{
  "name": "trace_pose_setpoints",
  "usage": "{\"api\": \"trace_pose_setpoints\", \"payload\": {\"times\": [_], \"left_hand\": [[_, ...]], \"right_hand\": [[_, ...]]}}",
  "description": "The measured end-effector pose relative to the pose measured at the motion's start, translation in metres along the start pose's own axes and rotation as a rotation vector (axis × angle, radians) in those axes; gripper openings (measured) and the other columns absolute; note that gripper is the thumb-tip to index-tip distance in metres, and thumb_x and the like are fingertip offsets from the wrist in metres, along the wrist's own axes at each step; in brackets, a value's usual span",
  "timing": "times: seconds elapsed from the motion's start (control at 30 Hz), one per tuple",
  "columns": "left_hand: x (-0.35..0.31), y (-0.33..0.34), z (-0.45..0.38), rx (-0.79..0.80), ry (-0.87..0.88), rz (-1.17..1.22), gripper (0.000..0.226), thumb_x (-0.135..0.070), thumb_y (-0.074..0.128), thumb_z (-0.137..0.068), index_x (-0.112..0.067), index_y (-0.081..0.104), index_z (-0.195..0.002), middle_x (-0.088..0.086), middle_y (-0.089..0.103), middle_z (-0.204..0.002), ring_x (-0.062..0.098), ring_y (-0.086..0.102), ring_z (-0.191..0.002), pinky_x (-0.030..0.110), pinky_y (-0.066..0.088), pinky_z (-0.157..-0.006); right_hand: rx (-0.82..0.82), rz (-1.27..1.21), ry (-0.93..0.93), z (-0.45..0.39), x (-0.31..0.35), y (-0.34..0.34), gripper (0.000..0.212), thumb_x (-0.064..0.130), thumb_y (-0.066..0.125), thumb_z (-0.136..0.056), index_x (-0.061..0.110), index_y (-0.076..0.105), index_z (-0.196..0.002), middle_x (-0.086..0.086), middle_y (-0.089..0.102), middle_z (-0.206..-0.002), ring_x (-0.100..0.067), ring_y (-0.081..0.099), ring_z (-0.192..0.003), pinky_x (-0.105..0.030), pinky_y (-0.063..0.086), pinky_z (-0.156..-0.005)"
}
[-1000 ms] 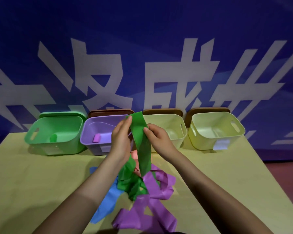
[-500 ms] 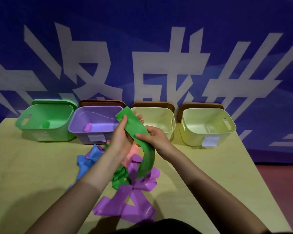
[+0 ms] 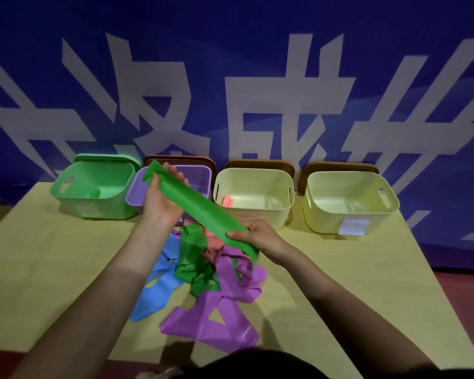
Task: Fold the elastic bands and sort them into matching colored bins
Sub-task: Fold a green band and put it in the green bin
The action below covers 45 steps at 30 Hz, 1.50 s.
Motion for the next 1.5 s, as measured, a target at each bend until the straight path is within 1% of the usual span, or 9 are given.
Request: {"api": "trace_pose_setpoints", "payload": {"times": [0.2, 0.37, 0.53, 0.77, 0.87, 1.0, 1.1, 1.2, 1.5], "left_hand": [[-0.023, -0.016, -0.009, -0.037, 0.025, 0.022, 0.037, -0.037, 0.032, -0.103, -0.022, 0.061, -0.086, -0.01, 0.065, -0.067, 0.005, 0.059, -0.061, 0.021, 0.047, -0.068], [-0.035, -0.038, -0.013, -0.06, 0.026, 0.093, 0.041, -0.04, 0.029, -0.103, -0.021, 0.061, -0.085, -0.009, 0.065, -0.067, 0.005, 0.059, -0.059, 0.02, 0.046, -0.068], [-0.042, -0.067, -0.017, -0.09, 0.057, 0.081, 0.047, -0.042, 0.028, -0.102, -0.023, 0.062, -0.075, -0.011, 0.061, -0.061, 0.006, 0.055, -0.058, 0.029, 0.039, -0.1], [-0.046, -0.098, -0.004, -0.178, 0.046, 0.072, 0.052, -0.035, 0.03, -0.104, -0.021, 0.055, -0.06, -0.008, 0.05, -0.045, 0.004, 0.05, -0.042, 0.014, 0.046, -0.047], [-0.042, -0.11, -0.004, -0.205, 0.035, 0.083, 0.065, -0.04, 0.023, -0.104, -0.021, 0.059, -0.052, -0.009, 0.049, -0.045, 0.003, 0.049, -0.042, 0.014, 0.042, -0.048], [-0.022, -0.104, 0.012, -0.172, 0.009, 0.021, 0.041, -0.039, 0.028, -0.104, -0.023, 0.052, -0.074, -0.011, 0.051, -0.049, 0.001, 0.048, -0.044, 0.015, 0.043, -0.05], [-0.013, -0.091, 0.034, -0.131, 0.004, -0.079, 0.033, -0.036, 0.033, -0.103, -0.021, 0.052, -0.081, -0.012, 0.05, -0.05, 0.001, 0.047, -0.044, 0.015, 0.043, -0.049], [-0.006, -0.077, 0.056, -0.074, 0.001, -0.203, 0.033, -0.035, 0.032, -0.104, -0.016, 0.057, -0.092, -0.007, 0.052, -0.055, 0.004, 0.05, -0.046, 0.015, 0.046, -0.049], [0.008, -0.038, 0.101, 0.071, 0.036, -0.641, 0.046, -0.036, 0.029, -0.104, -0.01, 0.066, -0.096, 0.012, 0.069, -0.074, 0.021, 0.063, -0.058, 0.025, 0.053, -0.054]], "right_hand": [[-0.042, 0.008, -0.005, 0.005, -0.009, -0.005, 0.033, 0.025, 0.07, -0.086, -0.007, 0.07, -0.096, -0.029, 0.068, -0.089, -0.028, 0.059, -0.072, -0.033, 0.046, -0.065], [-0.024, 0.013, 0.014, 0.007, -0.018, -0.005, 0.016, 0.018, 0.067, -0.089, 0.006, 0.067, -0.079, -0.003, 0.058, -0.059, -0.008, 0.047, -0.041, -0.019, 0.038, -0.042], [-0.023, -0.012, -0.024, 0.006, -0.032, -0.005, 0.012, 0.015, 0.068, -0.088, 0.01, 0.068, -0.078, -0.001, 0.06, -0.059, -0.01, 0.051, -0.046, -0.022, 0.043, -0.049], [0.021, 0.021, -0.026, 0.008, -0.052, 0.011, 0.013, 0.013, 0.066, -0.09, 0.01, 0.065, -0.077, -0.007, 0.058, -0.059, -0.013, 0.053, -0.046, -0.023, 0.046, -0.048], [0.037, 0.038, -0.01, 0.008, -0.061, 0.015, 0.012, 0.012, 0.064, -0.091, 0.005, 0.064, -0.08, -0.005, 0.058, -0.054, -0.011, 0.053, -0.042, -0.021, 0.045, -0.045], [0.011, 0.136, 0.023, 0.005, -0.072, 0.017, 0.015, 0.014, 0.061, -0.093, 0.01, 0.064, -0.079, -0.004, 0.059, -0.056, -0.012, 0.054, -0.046, -0.02, 0.046, -0.049], [0.121, 0.425, 0.046, 0.002, -0.083, 0.022, 0.021, 0.016, 0.059, -0.093, 0.02, 0.061, -0.073, -0.001, 0.063, -0.068, -0.015, 0.06, -0.065, -0.019, 0.048, -0.064], [0.13, 0.574, 0.031, -0.004, -0.083, 0.027, 0.016, 0.016, 0.057, -0.09, 0.023, 0.064, -0.078, -0.006, 0.068, -0.084, -0.025, 0.065, -0.082, -0.038, 0.052, -0.082], [-0.088, 0.042, -0.39, 0.008, 0.056, 0.049, 0.017, 0.017, 0.054, -0.097, 0.018, 0.07, -0.094, 0.007, 0.066, -0.079, -0.003, 0.058, -0.071, -0.019, 0.046, -0.066]]}}
Point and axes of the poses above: each hand's wrist, its own z-axis away from the middle knuckle, its own y-axis out of the palm, x = y × z, the point moved 4 cm from there along -z, towards the middle knuckle
